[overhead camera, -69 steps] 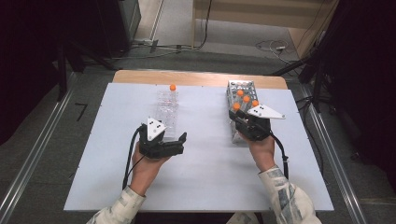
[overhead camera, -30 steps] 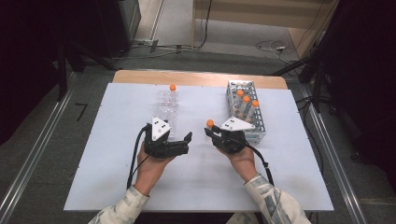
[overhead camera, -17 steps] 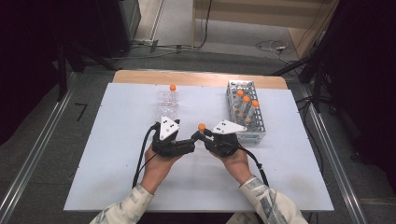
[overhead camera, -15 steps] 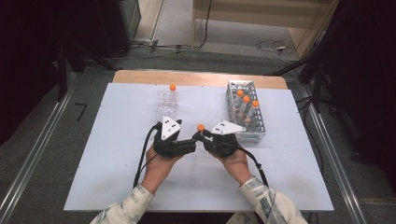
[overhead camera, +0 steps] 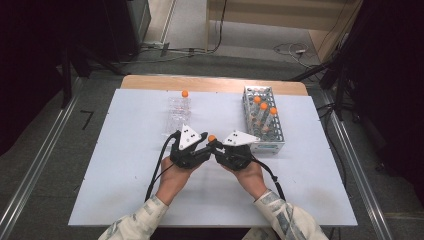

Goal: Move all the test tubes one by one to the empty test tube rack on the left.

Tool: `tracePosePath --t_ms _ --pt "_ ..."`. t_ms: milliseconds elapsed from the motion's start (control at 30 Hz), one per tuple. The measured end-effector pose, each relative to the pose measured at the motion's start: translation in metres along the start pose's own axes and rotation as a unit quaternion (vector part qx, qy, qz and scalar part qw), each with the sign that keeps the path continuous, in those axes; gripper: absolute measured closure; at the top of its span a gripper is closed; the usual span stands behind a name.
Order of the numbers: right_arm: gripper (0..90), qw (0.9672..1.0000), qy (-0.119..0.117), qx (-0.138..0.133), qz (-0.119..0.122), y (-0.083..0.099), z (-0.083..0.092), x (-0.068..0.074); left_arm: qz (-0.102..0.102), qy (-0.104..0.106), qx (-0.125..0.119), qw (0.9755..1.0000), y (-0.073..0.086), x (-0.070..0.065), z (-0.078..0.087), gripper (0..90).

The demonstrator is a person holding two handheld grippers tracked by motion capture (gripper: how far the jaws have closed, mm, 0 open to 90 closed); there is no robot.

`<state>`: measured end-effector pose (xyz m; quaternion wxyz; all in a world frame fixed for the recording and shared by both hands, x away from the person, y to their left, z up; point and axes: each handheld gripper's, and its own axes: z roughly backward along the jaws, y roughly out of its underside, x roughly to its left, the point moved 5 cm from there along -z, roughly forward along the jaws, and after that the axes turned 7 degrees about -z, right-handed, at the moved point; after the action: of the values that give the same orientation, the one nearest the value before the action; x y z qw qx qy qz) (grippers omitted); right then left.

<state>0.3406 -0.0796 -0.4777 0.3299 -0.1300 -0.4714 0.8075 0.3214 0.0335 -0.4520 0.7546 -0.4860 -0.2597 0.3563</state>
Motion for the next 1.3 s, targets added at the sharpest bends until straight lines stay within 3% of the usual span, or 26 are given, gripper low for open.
tracePosePath --t_ms 200,433,500,633,833,1067,1300 --pt "71.9 1.0000 -0.004 0.002 -0.004 0.000 0.000 0.000 -0.007 0.002 -0.003 1.0000 -0.001 -0.003 -0.001 68.4" --pt "71.3 1.0000 -0.004 0.001 -0.004 0.000 0.000 -0.001 -0.004 0.003 -0.006 1.0000 -0.002 -0.002 -0.001 69.9" --pt "65.2 1.0000 -0.005 0.002 -0.004 0.000 0.000 -0.001 -0.003 0.004 -0.006 1.0000 -0.003 -0.001 -0.001 70.2" --pt "43.7 0.9998 -0.002 0.008 -0.018 -0.002 0.003 -0.005 0.002 -0.003 -0.007 1.0000 -0.006 0.004 -0.003 70.3" --pt "28.3 0.9992 0.022 -0.002 -0.034 -0.007 0.016 -0.018 0.018 -0.014 -0.002 0.9997 -0.009 0.015 -0.010 70.3" --pt "18.2 0.9967 0.064 -0.003 -0.050 -0.006 0.028 -0.040 0.028 -0.023 -0.004 0.9993 -0.014 0.023 -0.013 70.2" --pt "17.3 0.9958 0.075 -0.007 -0.053 -0.004 0.040 -0.052 0.035 -0.031 -0.007 0.9989 -0.023 0.032 -0.012 70.2"
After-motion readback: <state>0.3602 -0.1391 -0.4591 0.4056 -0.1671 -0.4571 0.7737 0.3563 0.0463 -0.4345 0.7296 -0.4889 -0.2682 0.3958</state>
